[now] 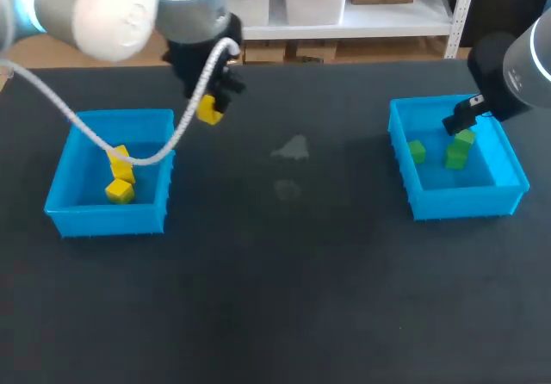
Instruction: Put the green cubes in the right bin and the yellow cubes in the left bin.
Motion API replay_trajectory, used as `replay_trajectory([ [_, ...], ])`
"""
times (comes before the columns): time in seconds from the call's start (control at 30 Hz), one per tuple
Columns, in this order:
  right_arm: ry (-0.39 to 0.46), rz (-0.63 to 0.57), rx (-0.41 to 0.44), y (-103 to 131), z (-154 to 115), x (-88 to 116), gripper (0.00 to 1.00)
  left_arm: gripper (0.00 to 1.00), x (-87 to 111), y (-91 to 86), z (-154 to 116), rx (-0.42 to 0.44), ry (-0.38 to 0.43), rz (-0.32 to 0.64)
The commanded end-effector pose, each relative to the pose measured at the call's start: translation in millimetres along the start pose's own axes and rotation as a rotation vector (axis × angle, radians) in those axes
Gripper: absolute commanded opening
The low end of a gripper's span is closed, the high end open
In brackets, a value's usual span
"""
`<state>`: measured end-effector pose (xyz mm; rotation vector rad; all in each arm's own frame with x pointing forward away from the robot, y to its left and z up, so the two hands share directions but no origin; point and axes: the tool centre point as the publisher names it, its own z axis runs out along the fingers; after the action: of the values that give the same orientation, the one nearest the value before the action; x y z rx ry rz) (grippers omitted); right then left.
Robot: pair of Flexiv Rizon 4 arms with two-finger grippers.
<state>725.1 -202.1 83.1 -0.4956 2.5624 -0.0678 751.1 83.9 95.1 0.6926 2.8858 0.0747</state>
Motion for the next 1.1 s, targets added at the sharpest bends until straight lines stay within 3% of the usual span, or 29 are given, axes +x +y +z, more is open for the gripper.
replay_trajectory([
  [0.03, -0.004, 0.001, 0.002, 0.2, 0.0, 1.1, 1.0, 0.0, 41.9, 26.0, -8.9, 0.015, -0.192, -0.054],
  [0.27, -0.004, 0.001, 0.002, 0.2, 0.0, 1.1, 1.0, 0.0, 73.6, 57.5, -12.1, 0.008, -0.201, -0.169],
  [0.53, -0.004, 0.001, 0.002, 0.2, 0.0, 1.1, 1.0, 0.0, 103.4, 72.8, -5.3, 0.013, -0.197, -0.25],
  [0.57, -0.004, 0.001, 0.002, 0.2, 0.0, 1.1, 1.0, 0.38, 105.8, 73.7, -4.7, 0.015, -0.197, -0.262],
  [0.6, -0.004, 0.001, 0.002, 0.2, 0.0, 1.1, 1.0, 0.96, 107.7, 74.8, -4.0, 0.014, -0.197, -0.264],
  [0.77, -0.004, 0.001, 0.002, 0.2, 0.0, 1.1, 1.0, 1.0, 112.6, 80.1, -5.7, 0.039, -0.222, -0.307],
  [0.87, -0.004, 0.001, 0.002, 0.2, 0.0, 1.1, 1.0, 1.0, 112.0, 84.5, -9.8, 0.081, -0.272, -0.38],
  [1.1, -0.004, 0.001, 0.002, 0.2, 0.0, 1.1, 1.0, 1.0, 109.4, 92.2, -15.7, 0.091, -0.379, -0.452],
])
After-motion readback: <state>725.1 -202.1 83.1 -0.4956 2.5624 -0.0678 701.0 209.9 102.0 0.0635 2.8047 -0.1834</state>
